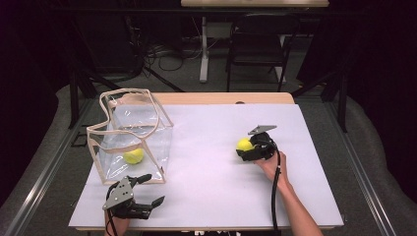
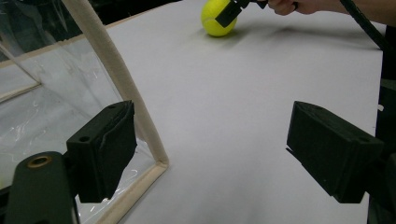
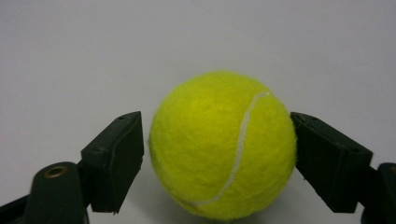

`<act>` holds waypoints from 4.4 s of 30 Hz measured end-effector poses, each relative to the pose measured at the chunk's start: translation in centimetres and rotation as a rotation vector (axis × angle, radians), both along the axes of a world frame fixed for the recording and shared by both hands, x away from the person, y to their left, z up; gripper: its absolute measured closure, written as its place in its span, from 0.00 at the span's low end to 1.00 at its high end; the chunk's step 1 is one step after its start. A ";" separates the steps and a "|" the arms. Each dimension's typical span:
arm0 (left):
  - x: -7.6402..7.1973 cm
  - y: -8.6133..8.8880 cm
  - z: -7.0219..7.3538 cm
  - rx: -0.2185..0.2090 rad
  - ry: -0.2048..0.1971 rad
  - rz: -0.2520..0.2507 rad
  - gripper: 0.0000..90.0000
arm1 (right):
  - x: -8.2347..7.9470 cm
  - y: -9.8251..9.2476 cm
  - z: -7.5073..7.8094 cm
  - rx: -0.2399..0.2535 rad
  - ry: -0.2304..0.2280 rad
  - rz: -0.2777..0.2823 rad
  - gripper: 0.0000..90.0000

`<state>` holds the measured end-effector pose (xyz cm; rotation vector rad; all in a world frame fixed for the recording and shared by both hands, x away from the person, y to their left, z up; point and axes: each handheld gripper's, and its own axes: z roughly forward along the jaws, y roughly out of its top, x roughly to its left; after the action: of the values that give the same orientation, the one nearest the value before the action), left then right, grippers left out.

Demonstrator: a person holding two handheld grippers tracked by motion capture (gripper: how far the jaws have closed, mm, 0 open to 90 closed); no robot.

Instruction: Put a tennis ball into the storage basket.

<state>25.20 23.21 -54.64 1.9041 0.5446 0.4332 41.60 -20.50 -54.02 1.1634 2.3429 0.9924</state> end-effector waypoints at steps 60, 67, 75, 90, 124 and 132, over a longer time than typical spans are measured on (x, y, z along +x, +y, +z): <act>-0.2 0.1 0.1 -0.003 -0.005 0.000 0.18 | -2.0 0.8 5.1 -0.021 -0.107 0.043 0.29; -0.2 0.1 0.1 -0.006 -0.006 -0.001 0.18 | -2.0 1.0 6.1 -0.019 -0.121 0.046 0.29; -0.2 0.2 0.1 -0.004 -0.008 0.003 0.18 | -1.9 1.3 7.1 -0.018 -0.133 0.049 0.29; -0.3 0.2 0.1 -0.008 -0.011 0.000 0.18 | -1.9 1.7 9.0 -0.027 -0.153 0.059 0.29; -0.2 0.2 0.1 -0.009 -0.012 0.004 0.18 | -0.9 2.4 12.2 -0.031 -0.184 0.075 0.29; -0.2 0.2 0.1 -0.009 -0.009 -0.001 0.18 | -0.6 2.6 12.7 -0.030 -0.191 0.078 0.29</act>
<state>24.99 23.41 -54.55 1.8926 0.5384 0.4379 40.96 -17.86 -41.34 0.9281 2.2573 1.0419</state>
